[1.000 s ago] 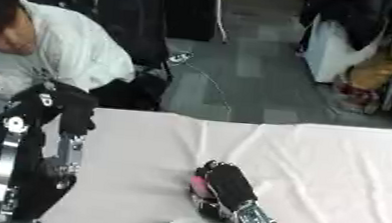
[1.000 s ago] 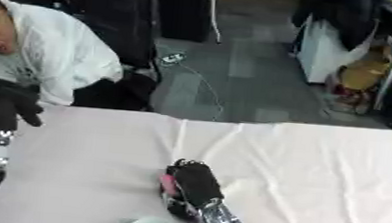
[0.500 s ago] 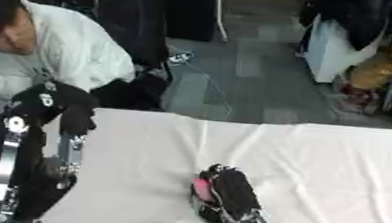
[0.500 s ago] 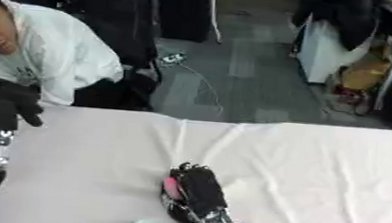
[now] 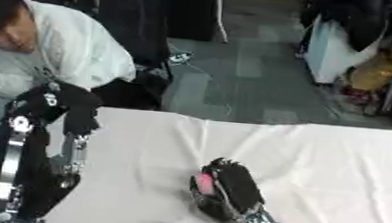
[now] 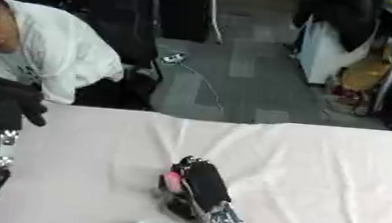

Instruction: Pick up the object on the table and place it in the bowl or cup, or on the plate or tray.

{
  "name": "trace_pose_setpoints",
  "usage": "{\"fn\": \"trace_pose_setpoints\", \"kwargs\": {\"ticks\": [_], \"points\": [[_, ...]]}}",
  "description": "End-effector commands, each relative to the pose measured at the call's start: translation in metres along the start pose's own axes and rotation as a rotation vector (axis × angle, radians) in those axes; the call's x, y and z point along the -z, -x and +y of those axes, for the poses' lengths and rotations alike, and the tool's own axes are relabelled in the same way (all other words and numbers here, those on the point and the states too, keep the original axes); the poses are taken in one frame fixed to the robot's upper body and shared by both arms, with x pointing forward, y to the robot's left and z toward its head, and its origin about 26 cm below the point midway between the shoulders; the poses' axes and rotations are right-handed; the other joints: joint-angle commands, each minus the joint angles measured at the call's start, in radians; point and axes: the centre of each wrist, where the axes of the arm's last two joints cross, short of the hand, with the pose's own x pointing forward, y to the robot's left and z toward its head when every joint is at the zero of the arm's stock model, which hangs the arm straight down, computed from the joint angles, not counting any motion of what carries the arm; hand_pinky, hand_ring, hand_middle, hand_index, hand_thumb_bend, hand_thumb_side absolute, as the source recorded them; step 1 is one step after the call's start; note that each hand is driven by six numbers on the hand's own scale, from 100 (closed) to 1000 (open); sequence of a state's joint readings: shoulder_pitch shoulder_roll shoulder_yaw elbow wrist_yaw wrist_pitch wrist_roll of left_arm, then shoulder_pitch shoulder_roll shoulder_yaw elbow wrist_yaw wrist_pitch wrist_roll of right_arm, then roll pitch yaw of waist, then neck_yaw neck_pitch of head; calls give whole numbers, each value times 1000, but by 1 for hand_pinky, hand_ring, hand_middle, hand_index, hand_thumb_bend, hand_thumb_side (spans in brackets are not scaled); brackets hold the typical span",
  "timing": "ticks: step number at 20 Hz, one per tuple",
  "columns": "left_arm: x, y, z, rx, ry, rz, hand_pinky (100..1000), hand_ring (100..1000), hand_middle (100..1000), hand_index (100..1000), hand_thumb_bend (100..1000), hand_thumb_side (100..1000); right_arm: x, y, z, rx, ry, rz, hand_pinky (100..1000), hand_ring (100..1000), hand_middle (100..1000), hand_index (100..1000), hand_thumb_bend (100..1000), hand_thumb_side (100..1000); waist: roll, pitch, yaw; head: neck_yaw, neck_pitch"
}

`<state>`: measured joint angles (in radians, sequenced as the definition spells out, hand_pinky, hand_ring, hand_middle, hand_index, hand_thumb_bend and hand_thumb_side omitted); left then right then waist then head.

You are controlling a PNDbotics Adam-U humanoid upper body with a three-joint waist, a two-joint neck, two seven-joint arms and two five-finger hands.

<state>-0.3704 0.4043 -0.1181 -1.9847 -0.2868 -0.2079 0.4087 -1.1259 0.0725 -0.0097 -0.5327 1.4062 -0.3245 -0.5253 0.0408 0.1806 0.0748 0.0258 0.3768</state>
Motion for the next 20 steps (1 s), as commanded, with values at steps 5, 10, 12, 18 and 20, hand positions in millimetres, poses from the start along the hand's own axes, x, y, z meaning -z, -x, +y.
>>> {"fn": "trace_pose_setpoints", "kwargs": {"ticks": [5,10,12,18,20], "points": [[4,-2,7,19,8,-23,534,384,556,623,100,661,29,3,-37,20,68,-84,100,100,100,260,100,401,-3,-33,-4,13,9],[3,-2,8,22,12,-21,535,385,556,623,100,661,38,2,-50,29,72,-150,100,100,100,261,100,394,-6,-38,-7,8,30],[3,-2,8,24,13,-21,535,385,556,623,100,661,43,2,-57,38,76,-182,100,100,100,261,100,388,-8,-39,-8,5,41],[2,-1,9,29,17,-18,536,385,556,623,100,661,52,3,-75,63,55,-285,100,100,100,263,100,374,-14,-44,-11,1,77],[2,-1,9,31,19,-18,535,385,556,623,100,661,53,4,-82,74,48,-325,100,100,100,264,100,372,-16,-45,-12,4,88]]}}
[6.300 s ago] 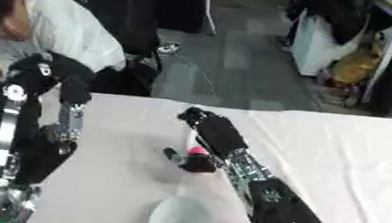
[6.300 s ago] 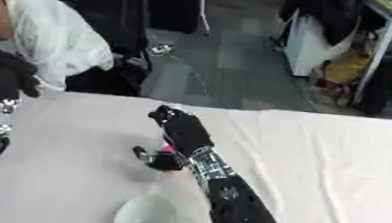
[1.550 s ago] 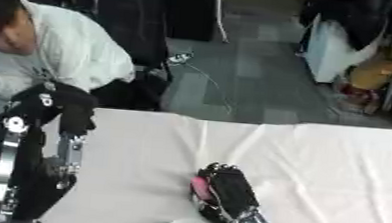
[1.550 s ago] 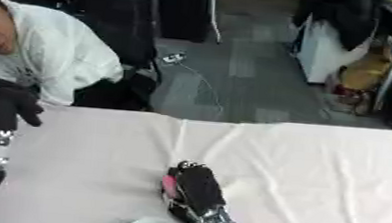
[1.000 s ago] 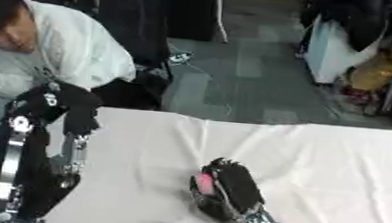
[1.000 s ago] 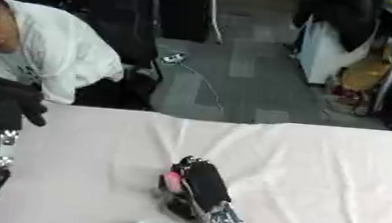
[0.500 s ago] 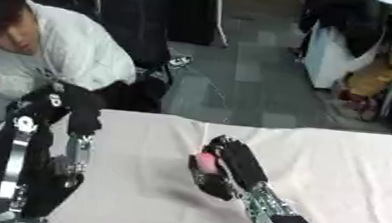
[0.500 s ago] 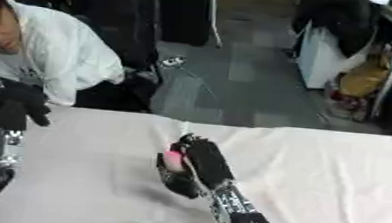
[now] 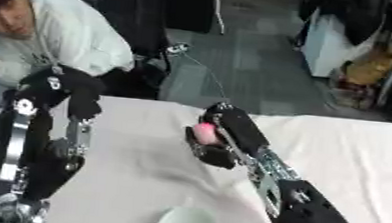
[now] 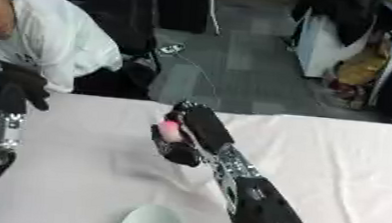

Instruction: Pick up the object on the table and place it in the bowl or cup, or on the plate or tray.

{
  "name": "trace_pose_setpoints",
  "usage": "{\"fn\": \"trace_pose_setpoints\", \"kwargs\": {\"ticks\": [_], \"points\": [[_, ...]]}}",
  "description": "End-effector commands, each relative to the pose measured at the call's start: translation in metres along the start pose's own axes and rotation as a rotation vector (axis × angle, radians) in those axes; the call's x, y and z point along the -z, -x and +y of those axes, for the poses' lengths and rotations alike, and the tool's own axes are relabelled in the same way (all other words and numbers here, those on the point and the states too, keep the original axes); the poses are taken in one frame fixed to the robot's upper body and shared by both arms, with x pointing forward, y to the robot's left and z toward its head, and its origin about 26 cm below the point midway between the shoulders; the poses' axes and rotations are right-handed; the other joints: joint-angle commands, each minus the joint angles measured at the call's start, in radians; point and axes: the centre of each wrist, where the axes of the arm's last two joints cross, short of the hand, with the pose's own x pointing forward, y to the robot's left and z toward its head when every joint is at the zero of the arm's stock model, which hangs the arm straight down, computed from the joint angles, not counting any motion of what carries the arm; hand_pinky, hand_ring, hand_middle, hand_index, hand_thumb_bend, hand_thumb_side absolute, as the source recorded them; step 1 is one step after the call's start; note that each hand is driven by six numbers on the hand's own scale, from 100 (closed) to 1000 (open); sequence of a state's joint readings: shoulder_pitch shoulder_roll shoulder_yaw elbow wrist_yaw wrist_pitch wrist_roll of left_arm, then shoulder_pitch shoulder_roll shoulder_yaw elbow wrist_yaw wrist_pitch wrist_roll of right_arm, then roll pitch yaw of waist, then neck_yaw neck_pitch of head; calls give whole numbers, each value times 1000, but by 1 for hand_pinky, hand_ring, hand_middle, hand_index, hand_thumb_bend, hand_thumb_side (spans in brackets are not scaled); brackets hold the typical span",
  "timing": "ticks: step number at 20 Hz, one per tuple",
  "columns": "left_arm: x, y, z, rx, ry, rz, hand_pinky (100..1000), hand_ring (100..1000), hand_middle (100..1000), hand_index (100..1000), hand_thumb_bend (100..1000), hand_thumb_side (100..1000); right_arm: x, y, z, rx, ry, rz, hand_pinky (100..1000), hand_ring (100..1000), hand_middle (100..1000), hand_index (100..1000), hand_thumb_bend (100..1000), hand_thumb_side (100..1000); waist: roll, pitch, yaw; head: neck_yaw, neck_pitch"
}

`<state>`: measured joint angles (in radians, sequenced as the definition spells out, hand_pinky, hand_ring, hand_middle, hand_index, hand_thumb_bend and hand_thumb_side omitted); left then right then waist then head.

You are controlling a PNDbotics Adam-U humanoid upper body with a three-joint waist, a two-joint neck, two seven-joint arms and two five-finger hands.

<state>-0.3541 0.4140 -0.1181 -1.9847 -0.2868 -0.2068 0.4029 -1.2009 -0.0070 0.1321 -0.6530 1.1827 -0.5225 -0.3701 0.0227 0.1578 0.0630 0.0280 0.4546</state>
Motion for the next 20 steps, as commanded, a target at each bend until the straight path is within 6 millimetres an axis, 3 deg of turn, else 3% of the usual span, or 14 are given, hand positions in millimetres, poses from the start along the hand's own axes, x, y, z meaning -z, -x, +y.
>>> {"fn": "trace_pose_setpoints", "kwargs": {"ticks": [1,20], "points": [[6,-3,8,22,4,-31,535,385,556,623,100,661,14,2,-27,-7,27,-85,100,100,100,264,100,369,1,-23,-1,3,16],[6,-2,10,35,14,-35,536,386,556,622,100,660,6,-14,-68,129,-5,-282,100,100,100,261,100,383,-12,-33,-5,17,33]]}}
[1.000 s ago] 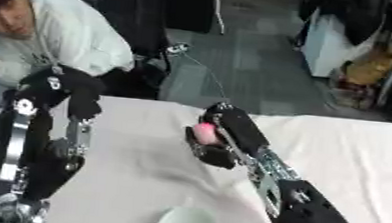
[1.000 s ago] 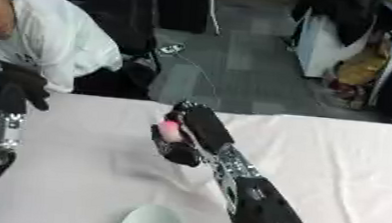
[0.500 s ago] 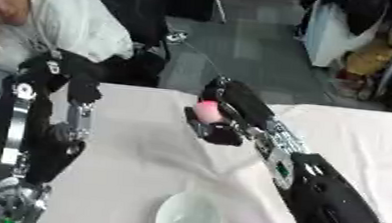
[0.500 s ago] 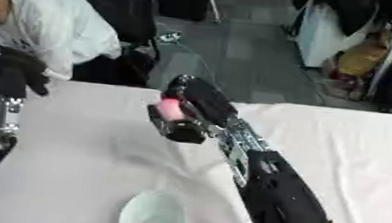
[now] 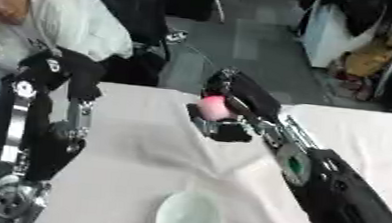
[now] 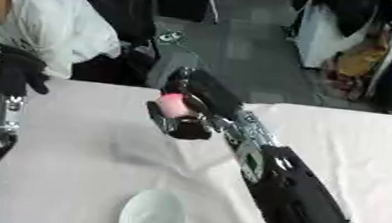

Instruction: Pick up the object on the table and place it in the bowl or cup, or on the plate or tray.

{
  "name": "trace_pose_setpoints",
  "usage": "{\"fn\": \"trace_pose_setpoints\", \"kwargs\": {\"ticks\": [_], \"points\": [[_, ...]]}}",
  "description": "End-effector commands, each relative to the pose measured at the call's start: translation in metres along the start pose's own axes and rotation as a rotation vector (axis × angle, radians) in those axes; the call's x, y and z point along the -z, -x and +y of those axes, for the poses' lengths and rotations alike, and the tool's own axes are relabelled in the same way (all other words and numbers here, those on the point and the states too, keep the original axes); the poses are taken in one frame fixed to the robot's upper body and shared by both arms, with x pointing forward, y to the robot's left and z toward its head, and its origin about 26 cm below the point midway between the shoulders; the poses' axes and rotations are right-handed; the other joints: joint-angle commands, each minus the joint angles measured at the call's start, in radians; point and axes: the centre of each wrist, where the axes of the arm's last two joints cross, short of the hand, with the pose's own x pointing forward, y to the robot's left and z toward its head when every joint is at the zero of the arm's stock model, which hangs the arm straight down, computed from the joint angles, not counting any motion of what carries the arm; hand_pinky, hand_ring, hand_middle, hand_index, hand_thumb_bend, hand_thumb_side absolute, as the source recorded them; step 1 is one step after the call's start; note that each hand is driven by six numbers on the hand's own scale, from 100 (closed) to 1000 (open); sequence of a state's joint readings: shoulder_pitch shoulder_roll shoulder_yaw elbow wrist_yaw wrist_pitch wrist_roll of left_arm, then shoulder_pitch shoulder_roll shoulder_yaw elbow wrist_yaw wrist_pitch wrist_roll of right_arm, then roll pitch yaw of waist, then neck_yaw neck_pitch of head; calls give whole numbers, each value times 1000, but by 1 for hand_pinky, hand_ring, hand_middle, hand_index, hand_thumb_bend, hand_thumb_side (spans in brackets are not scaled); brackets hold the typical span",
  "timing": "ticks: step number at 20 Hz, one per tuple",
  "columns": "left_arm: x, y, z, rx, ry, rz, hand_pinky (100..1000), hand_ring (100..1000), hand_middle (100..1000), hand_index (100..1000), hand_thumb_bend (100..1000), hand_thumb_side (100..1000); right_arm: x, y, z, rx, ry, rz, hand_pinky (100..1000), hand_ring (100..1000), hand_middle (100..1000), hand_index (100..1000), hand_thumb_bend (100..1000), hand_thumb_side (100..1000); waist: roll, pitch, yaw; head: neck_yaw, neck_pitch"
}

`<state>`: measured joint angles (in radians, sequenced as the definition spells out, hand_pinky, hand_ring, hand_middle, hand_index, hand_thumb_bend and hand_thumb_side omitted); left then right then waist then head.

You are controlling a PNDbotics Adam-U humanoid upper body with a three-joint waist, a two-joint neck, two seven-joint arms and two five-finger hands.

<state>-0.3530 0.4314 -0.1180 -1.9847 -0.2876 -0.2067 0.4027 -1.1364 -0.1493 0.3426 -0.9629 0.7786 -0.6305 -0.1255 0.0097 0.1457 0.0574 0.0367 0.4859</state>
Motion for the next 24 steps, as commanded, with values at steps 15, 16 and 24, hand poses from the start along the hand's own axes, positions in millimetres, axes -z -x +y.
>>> {"fn": "trace_pose_setpoints", "kwargs": {"ticks": [15,16,24], "points": [[5,-3,7,24,15,-32,536,387,557,622,100,660,13,-42,-23,129,-62,-166,100,100,100,257,100,406,-6,-30,-2,14,10],[5,-3,7,25,16,-32,536,387,557,622,100,660,15,-45,-23,137,-70,-180,100,100,100,257,100,406,-6,-31,-2,14,11],[4,-2,7,24,22,-25,536,387,557,622,100,660,28,-70,-25,193,-115,-271,100,100,100,257,100,412,-9,-41,-5,45,73]]}}
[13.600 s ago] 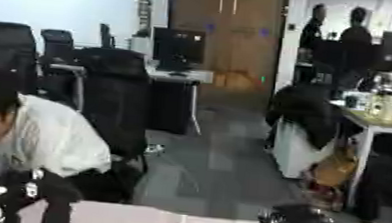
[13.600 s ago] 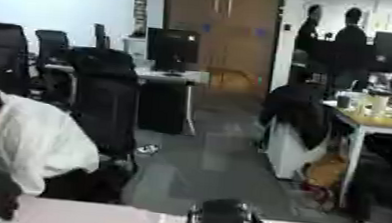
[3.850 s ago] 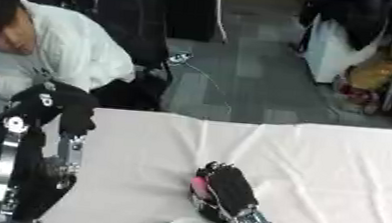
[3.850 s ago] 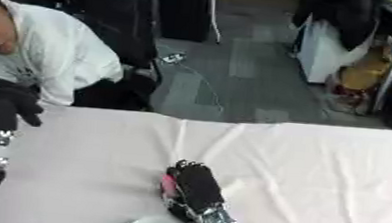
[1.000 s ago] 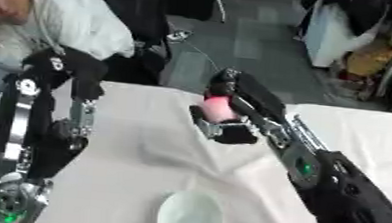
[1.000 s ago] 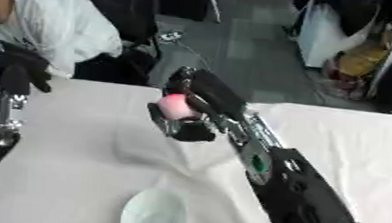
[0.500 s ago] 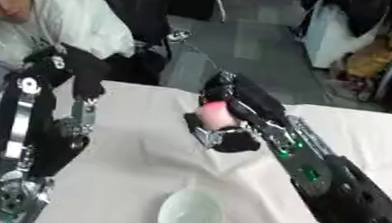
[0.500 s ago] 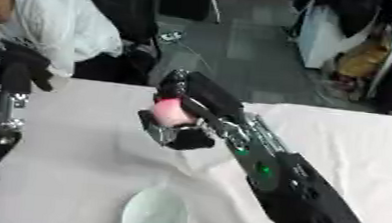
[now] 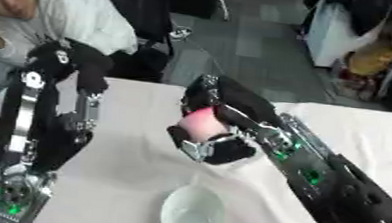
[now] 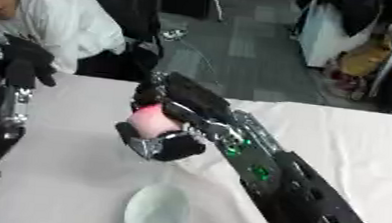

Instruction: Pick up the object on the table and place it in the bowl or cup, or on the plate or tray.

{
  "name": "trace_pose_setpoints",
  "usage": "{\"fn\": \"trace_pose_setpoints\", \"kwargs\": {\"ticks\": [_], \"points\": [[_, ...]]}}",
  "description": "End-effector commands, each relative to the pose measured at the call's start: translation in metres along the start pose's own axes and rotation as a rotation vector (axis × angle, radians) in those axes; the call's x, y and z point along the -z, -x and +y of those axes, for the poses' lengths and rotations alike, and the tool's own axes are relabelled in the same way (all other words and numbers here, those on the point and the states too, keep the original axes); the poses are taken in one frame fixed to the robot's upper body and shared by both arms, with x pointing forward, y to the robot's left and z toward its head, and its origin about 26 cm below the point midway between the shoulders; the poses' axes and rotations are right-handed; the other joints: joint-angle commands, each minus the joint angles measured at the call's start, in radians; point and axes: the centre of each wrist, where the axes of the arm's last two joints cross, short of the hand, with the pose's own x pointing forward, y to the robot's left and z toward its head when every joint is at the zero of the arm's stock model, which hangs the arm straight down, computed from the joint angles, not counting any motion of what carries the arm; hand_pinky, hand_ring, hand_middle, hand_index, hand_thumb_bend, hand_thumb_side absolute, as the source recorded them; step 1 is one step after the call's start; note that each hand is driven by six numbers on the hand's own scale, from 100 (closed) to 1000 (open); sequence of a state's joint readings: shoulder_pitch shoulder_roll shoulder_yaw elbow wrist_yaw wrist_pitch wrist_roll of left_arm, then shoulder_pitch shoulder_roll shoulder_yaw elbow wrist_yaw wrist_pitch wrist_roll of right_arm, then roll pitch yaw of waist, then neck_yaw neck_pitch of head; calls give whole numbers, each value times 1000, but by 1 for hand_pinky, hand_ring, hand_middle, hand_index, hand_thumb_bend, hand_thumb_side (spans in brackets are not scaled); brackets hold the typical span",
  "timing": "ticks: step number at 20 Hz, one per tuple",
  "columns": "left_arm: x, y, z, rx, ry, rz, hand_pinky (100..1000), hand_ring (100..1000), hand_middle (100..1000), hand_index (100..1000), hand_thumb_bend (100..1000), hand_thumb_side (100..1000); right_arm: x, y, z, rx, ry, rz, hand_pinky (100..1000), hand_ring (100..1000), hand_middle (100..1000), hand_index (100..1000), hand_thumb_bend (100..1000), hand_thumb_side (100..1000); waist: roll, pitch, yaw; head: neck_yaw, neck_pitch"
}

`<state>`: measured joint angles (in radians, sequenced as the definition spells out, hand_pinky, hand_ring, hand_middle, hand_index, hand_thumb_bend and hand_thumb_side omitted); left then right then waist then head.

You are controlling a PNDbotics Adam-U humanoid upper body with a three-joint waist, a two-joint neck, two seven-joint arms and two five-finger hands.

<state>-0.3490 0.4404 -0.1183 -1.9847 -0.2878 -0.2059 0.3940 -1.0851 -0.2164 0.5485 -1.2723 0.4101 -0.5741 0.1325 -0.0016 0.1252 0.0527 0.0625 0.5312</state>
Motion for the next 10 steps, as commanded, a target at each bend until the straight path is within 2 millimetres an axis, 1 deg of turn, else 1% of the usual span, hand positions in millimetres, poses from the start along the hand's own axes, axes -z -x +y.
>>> {"fn": "trace_pose_setpoints", "kwargs": {"ticks": [1,4,6,10], "points": [[4,-3,6,16,6,-25,536,387,557,622,100,660,10,-10,-12,-4,-4,-47,100,100,100,257,100,412,3,-22,-1,22,40],[4,-3,6,16,4,-22,536,387,557,622,100,660,14,-14,-10,12,-15,-61,100,100,100,257,100,414,3,-25,-3,34,79],[3,-3,6,17,4,-19,536,386,557,622,100,660,16,-15,-10,16,-21,-69,100,100,100,258,100,415,3,-26,-4,41,89],[2,-2,6,16,7,-15,536,386,557,622,100,660,18,-17,-9,20,-32,-83,100,100,100,258,100,416,2,-26,-5,37,108]]}}
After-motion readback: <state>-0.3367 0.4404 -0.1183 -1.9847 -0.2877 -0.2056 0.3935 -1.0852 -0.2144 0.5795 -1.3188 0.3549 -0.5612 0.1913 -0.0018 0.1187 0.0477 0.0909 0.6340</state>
